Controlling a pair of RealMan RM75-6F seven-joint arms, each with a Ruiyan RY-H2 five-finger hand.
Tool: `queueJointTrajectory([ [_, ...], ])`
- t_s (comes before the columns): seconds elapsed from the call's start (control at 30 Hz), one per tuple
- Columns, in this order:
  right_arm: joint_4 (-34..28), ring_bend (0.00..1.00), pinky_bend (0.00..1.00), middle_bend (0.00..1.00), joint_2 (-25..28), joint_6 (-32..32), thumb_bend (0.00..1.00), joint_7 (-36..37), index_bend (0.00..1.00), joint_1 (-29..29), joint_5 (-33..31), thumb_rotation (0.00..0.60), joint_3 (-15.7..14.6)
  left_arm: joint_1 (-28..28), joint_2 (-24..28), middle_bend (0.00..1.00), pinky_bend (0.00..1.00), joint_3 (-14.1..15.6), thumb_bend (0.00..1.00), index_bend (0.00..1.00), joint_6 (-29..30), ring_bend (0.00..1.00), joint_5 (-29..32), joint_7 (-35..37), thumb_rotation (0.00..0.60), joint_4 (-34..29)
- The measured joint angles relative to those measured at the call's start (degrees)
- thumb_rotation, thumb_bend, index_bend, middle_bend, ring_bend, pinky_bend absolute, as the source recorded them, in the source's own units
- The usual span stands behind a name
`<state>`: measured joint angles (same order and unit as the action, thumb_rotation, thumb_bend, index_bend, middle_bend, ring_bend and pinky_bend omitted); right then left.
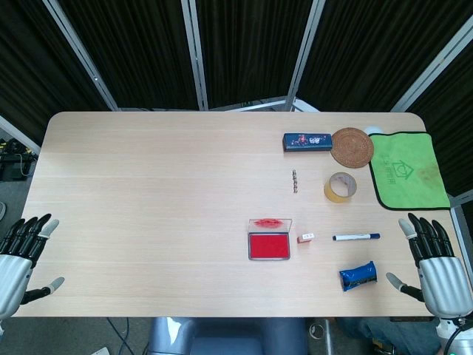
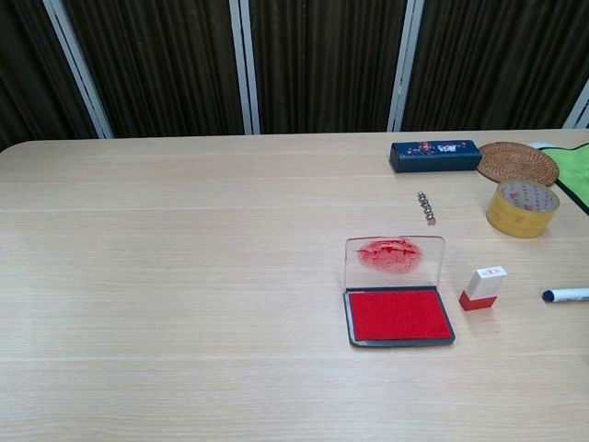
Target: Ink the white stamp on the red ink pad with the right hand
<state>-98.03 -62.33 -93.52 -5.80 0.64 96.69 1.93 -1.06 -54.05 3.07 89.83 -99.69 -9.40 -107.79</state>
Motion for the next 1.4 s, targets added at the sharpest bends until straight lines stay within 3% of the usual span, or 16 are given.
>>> queueJointTrajectory([
  [0.17,-0.03,0.00,0.00,0.00,-0.07,0.34,0.00,-0.25,0.00,0.07,-0.10,0.600,-0.07,-0.04,-0.04,0.00,0.00,-0.04,0.00,0.00,-0.19,0.00,0.19,-0.15,0.600,0.04],
  [0.23,-0.04,0.06,0.06,0.00,-0.09,0.70,0.00,-0.33,0.00,0.16,-0.17,0.600,-0.15,-0.04,-0.06,0.00,0.00,-0.01,0.00,0.00,-0.33,0.00,0.30,-0.23,0.600,0.03],
  [0.37,0.56,0.60,0.67,0.00,-0.44,2.24,0.00,-0.87,0.00,1.07,-0.75,0.600,0.20,-0.16,-0.13,0.00,0.00,-0.26,0.00,0.00,-0.45,0.00,0.70,-0.44,0.600,-0.07],
  [0.4,1.03,0.68,0.77,0.00,-0.68,2.58,0.00,-1.13,0.00,1.44,-0.85,0.600,0.46,-0.21,-0.17,0.00,0.00,-0.34,0.00,0.00,-0.55,0.00,0.93,-0.50,0.600,-0.08],
  [0.5,3.27,0.74,0.87,0.00,-1.87,4.68,0.00,-2.68,0.00,3.13,-1.41,0.600,1.33,-0.50,-0.35,0.00,0.00,-0.73,0.00,0.00,-1.28,0.00,2.14,-1.05,0.600,-0.20],
  [0.73,5.88,0.77,0.91,0.00,-3.83,16.95,0.00,-5.20,0.01,9.50,-4.12,0.600,2.56,-1.56,-1.58,0.00,0.00,-1.80,0.00,0.00,-3.90,0.00,5.51,-5.02,0.600,-0.92],
  [0.83,6.76,0.78,0.93,0.02,-5.03,23.25,0.00,-5.57,0.06,13.16,-5.47,0.600,3.06,-2.03,-2.49,0.00,0.00,-2.26,0.00,0.00,-4.92,0.00,6.90,-7.09,0.600,-1.20],
  [0.97,8.49,0.81,0.97,0.13,-7.52,30.95,0.00,-5.63,0.16,18.57,-7.19,0.600,3.65,-2.61,-3.94,0.00,0.00,-2.86,0.00,0.00,-6.12,0.00,8.87,-10.09,0.600,-1.52],
  [1.1,11.62,0.83,1.00,0.24,-10.81,34.62,0.00,-5.37,0.24,21.83,-8.30,0.600,4.01,-2.96,-4.92,0.00,0.00,-3.25,0.00,0.00,-6.91,0.00,10.56,-11.83,0.600,-1.54],
  [1.4,19.29,0.83,1.00,0.29,-17.77,38.59,0.10,-3.44,0.29,25.24,-9.99,0.600,3.63,-3.35,-6.21,0.00,0.00,-3.79,0.00,0.00,-7.43,0.00,12.72,-13.95,0.600,-1.14],
])
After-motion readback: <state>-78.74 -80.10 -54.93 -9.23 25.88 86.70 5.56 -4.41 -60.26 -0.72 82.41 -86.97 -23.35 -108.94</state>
